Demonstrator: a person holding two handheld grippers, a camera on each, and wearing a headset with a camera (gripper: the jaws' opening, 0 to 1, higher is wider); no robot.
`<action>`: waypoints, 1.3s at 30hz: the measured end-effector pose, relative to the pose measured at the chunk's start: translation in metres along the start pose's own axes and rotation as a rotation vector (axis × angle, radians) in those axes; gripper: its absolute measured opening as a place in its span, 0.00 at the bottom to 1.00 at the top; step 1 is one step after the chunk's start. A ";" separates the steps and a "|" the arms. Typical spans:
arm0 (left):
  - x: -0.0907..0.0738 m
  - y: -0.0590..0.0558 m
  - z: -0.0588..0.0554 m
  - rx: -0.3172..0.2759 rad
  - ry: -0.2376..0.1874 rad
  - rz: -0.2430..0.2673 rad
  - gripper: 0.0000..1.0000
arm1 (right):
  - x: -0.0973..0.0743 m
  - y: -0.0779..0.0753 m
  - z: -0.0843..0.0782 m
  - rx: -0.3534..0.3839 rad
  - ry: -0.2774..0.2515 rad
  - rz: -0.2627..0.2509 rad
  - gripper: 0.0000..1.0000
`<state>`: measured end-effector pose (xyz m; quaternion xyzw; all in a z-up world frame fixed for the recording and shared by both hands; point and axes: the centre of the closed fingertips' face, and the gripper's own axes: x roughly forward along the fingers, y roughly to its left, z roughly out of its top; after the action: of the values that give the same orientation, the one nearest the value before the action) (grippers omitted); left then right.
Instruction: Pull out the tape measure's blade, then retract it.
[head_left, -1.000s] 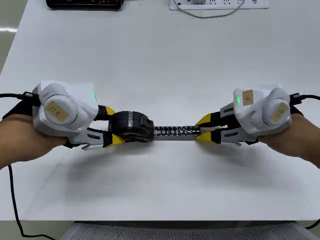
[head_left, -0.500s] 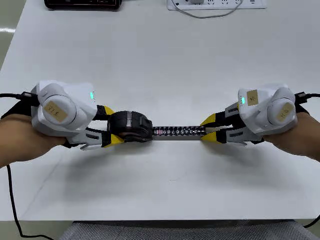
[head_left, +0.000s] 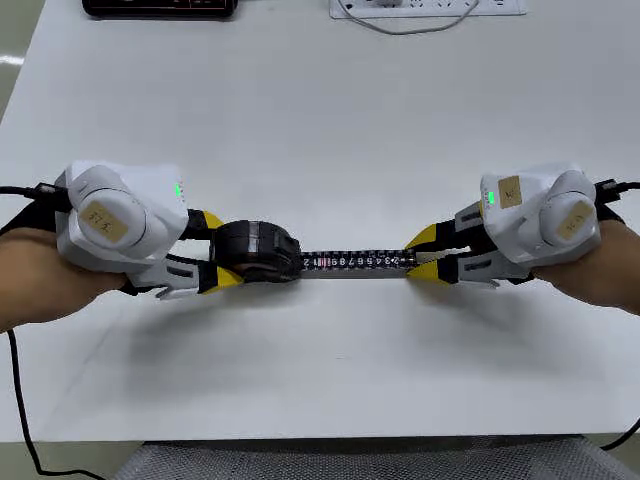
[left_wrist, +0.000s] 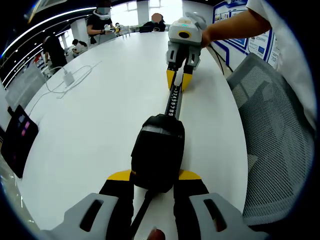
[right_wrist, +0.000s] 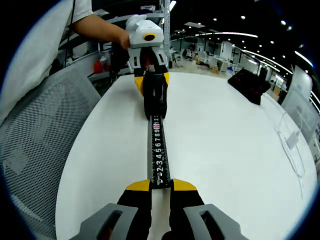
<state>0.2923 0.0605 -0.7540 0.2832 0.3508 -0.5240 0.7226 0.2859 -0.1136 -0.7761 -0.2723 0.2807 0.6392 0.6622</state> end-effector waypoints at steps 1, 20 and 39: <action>0.000 0.000 0.000 0.000 0.000 0.000 0.25 | -0.001 0.000 -0.001 0.001 0.001 0.000 0.09; 0.000 0.000 0.000 -0.003 0.002 -0.002 0.25 | -0.010 -0.002 -0.011 -0.001 0.020 -0.009 0.09; 0.000 0.000 0.000 0.000 0.004 -0.001 0.25 | -0.020 -0.002 -0.023 0.002 0.045 -0.006 0.08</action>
<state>0.2924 0.0605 -0.7544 0.2841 0.3527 -0.5236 0.7216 0.2864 -0.1438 -0.7774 -0.2867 0.2952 0.6308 0.6578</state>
